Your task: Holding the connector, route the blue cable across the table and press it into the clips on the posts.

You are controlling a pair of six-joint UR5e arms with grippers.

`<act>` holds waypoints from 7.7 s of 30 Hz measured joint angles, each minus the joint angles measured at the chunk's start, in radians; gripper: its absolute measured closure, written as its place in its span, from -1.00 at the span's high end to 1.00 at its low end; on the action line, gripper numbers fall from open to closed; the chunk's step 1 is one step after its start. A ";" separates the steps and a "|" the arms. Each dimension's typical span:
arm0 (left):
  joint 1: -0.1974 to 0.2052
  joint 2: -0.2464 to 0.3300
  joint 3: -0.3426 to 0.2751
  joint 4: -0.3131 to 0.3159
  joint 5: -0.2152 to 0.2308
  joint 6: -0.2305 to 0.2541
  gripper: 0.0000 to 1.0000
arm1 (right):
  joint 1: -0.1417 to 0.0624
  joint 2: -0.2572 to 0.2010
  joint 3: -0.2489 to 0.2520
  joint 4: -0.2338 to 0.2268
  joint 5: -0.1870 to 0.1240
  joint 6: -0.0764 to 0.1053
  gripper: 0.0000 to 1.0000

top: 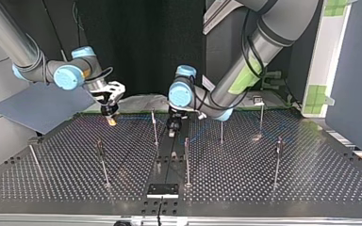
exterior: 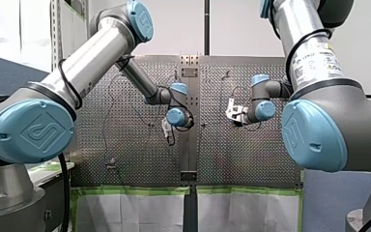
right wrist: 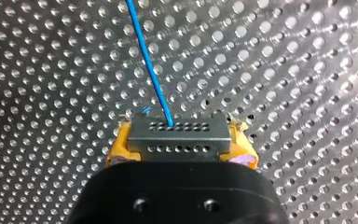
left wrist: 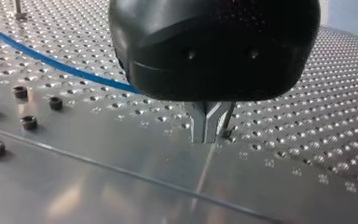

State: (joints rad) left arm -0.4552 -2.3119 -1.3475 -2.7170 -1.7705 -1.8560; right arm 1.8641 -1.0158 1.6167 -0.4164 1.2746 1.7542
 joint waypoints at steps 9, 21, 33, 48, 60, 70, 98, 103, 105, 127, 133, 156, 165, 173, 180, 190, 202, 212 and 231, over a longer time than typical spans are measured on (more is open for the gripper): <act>0.002 0.000 0.002 -0.016 0.002 0.002 -0.60 | -0.016 0.001 -0.005 0.002 -0.001 0.000 -1.00; -0.030 0.001 0.001 -0.099 -0.033 0.079 1.00 | -0.021 0.001 -0.006 0.009 -0.003 -0.008 -1.00; -0.070 0.014 -0.010 -0.210 -0.091 0.100 1.00 | -0.019 0.001 -0.005 0.037 -0.002 -0.046 -1.00; -0.200 0.102 -0.106 -0.193 -0.215 0.099 1.00 | -0.029 0.001 -0.004 0.061 -0.003 -0.059 -1.00; -0.264 0.104 -0.124 -0.140 -0.221 0.083 1.00 | -0.047 0.001 -0.004 0.064 -0.003 -0.059 -1.00; -0.347 0.075 -0.086 -0.041 -0.271 0.003 1.00 | -0.062 0.000 -0.004 0.096 -0.003 -0.076 -1.00; -0.350 -0.115 0.194 -0.066 -0.393 -0.047 1.00 | -0.088 0.000 -0.004 0.108 -0.009 -0.086 -1.00; -0.346 -0.124 0.225 -0.064 -0.402 -0.046 1.00 | -0.090 0.000 -0.004 0.107 -0.015 -0.086 -1.00; -0.343 -0.138 0.234 -0.065 -0.399 -0.046 1.00 | -0.090 0.000 -0.004 0.106 -0.016 -0.086 -1.00; -0.333 -0.258 0.373 -0.078 -0.481 -0.059 1.00 | -0.090 0.000 -0.004 0.105 -0.022 -0.086 -1.00; -0.334 -0.257 0.373 -0.089 -0.514 -0.060 0.53 | -0.090 0.000 -0.004 0.106 -0.024 -0.086 -1.00; -0.344 -0.253 0.397 -0.121 -0.522 -0.077 -1.00 | -0.084 -0.020 -0.005 0.112 -0.026 -0.075 -1.00; -0.355 -0.214 0.420 -0.165 -0.524 -0.092 -1.00 | -0.090 -0.103 -0.011 0.109 -0.025 -0.005 -1.00; -0.365 -0.154 0.420 -0.202 -0.535 -0.098 -1.00 | -0.089 -0.192 -0.018 0.121 -0.052 0.022 -1.00; -0.374 -0.112 0.419 -0.225 -0.576 -0.103 -1.00 | -0.084 -0.255 -0.032 0.156 -0.059 0.018 -1.00; -0.381 -0.049 0.418 -0.244 -0.614 -0.106 -1.00 | -0.082 -0.288 -0.037 0.177 -0.061 0.022 -1.00; -0.382 -0.015 0.418 -0.254 -0.616 -0.103 -1.00 | -0.085 -0.326 -0.047 0.197 -0.061 0.025 -1.00; -0.380 0.006 0.418 -0.255 -0.616 -0.103 -1.00 | -0.088 -0.346 -0.063 0.220 -0.062 0.028 -1.00; -0.357 0.012 0.436 -0.147 -0.569 -0.042 -1.00 | -0.084 -0.347 -0.094 0.233 -0.093 0.032 -1.00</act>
State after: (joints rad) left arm -0.8122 -2.3003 -0.9113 -2.8637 -2.3394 -1.8982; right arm 1.7796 -1.3630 1.5229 -0.1838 1.1815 1.7858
